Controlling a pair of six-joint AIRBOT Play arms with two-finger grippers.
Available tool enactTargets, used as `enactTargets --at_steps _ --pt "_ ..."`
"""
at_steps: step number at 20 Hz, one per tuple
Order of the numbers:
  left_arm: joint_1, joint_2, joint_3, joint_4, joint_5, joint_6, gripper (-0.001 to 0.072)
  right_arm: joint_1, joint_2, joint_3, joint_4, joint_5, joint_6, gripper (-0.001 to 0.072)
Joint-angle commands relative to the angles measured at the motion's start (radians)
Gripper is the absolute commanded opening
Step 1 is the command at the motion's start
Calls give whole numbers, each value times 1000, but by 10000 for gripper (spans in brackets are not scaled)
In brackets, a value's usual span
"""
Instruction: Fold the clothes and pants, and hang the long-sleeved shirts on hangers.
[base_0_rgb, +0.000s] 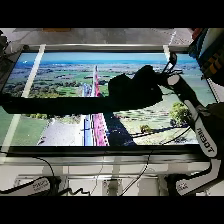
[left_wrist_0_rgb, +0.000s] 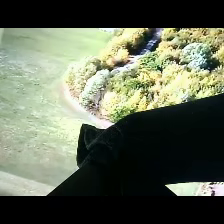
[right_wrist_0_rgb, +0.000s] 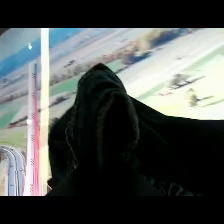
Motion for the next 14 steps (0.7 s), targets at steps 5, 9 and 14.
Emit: enactTargets --at_steps 5,9,14 --pt "-7 -6 -1 -25 20 -2 31 110 -51 92 -135 -147 -169 668" --pt "-14 -6 -1 -40 17 -1 31 5 -12 136 -181 18 -194 683" --pt "-14 -6 -1 -40 18 -1 31 -280 64 136 -260 414 -238 652"
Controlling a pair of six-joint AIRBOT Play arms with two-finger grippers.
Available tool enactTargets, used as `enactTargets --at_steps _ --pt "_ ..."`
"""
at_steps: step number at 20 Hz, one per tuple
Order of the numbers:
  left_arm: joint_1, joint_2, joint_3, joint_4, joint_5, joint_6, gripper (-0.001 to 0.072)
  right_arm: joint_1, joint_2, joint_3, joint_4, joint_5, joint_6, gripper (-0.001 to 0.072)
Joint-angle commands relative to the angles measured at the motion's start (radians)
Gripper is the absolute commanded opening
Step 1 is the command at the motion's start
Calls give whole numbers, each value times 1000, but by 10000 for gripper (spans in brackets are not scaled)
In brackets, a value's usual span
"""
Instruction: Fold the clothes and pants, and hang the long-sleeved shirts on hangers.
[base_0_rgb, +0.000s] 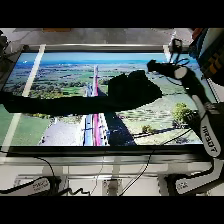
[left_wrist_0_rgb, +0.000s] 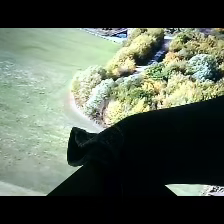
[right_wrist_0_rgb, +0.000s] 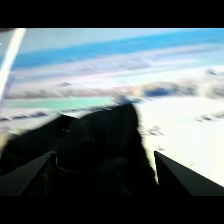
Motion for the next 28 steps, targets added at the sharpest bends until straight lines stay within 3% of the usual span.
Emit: enactTargets --at_steps 1,5,9,14,20,24,25,27,28 --pt "-1 0 0 -3 0 0 31 -195 33 5 -68 365 -122 621" --pt "-1 0 0 -20 -1 0 31 -294 -11 -31 -47 733 -492 608" --pt "-10 -1 0 -108 0 0 31 -242 -23 -77 -40 622 -766 626" --pt "-29 -1 0 -106 0 1 31 -130 -58 -76 -67 492 -995 624" --pt "-29 -2 0 -107 6 1 31 -72 -97 -76 -74 286 -996 614" --pt "-30 -1 0 -107 8 1 31 -65 -134 -76 -71 297 -864 546" --pt "-30 -2 0 -107 8 1 31 -64 -140 -76 -66 329 -837 462" --pt "-30 -2 0 -107 13 1 31 -60 -138 -76 -62 384 -778 142" --pt "-30 -1 0 -107 16 1 31 -59 -134 -76 -62 401 -746 39"
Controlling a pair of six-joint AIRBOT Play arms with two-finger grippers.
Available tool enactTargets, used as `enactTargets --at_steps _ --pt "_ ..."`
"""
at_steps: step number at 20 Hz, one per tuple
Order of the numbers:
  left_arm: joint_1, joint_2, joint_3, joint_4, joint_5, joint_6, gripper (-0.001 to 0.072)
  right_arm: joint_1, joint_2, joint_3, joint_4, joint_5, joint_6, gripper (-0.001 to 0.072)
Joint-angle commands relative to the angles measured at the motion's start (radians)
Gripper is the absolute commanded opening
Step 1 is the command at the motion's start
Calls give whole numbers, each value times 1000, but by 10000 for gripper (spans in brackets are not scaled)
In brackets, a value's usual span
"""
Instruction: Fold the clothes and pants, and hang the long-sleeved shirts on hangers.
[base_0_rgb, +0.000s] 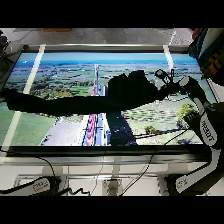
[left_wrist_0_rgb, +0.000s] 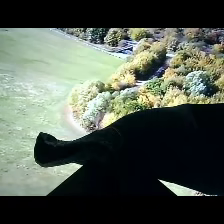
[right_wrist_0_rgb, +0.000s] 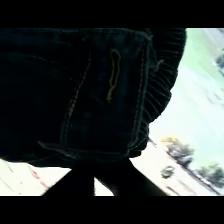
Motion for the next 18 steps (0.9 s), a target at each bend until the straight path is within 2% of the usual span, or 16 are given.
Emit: enactTargets --at_steps 1,4,5,7,10,14,18 --pt "-1 0 0 0 7 0 31 5 3 2 16 63 130 36" --pt "-1 3 1 -4 36 -3 30 4 37 52 35 67 345 35" --pt "-1 8 3 -10 68 -36 30 -2 53 88 33 63 415 34" --pt "-1 19 20 -11 144 -169 28 -24 79 182 32 63 549 33" --pt "0 19 92 -9 173 -228 27 -93 98 355 10 100 807 33" --pt "13 8 115 45 122 -228 26 -220 98 495 -45 373 1000 32" --pt "35 -61 115 213 -166 -225 27 -342 59 482 -68 792 1055 33"
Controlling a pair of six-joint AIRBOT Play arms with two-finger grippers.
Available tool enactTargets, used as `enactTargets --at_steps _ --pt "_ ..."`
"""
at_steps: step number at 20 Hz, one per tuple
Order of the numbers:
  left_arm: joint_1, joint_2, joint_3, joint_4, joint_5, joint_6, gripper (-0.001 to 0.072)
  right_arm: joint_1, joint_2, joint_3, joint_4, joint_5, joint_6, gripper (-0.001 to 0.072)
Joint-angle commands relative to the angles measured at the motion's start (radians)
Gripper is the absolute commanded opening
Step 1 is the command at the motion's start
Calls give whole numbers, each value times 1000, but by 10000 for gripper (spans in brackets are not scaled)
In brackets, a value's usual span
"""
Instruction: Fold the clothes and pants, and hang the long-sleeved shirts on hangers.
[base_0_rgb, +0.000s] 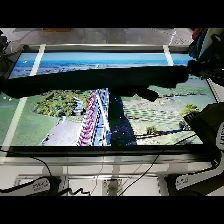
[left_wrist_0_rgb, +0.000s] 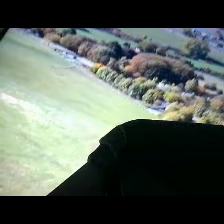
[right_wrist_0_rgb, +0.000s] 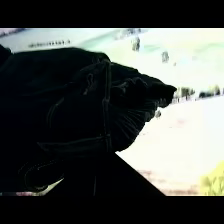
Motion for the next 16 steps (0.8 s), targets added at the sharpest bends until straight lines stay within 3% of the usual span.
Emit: enactTargets --at_steps 1,6,9,13,16 --pt "18 -62 5 144 -253 11 26 -96 -31 2 -30 405 91 34" --pt "21 -162 5 162 -472 99 27 -75 -28 -195 40 454 84 34" --pt "21 -185 5 237 -488 100 27 -33 -28 -365 10 454 26 34" --pt "23 -192 5 342 -517 225 28 -19 -27 -575 10 455 23 35" --pt "33 -210 4 354 -523 232 28 -16 -27 -698 -6 454 -6 34"
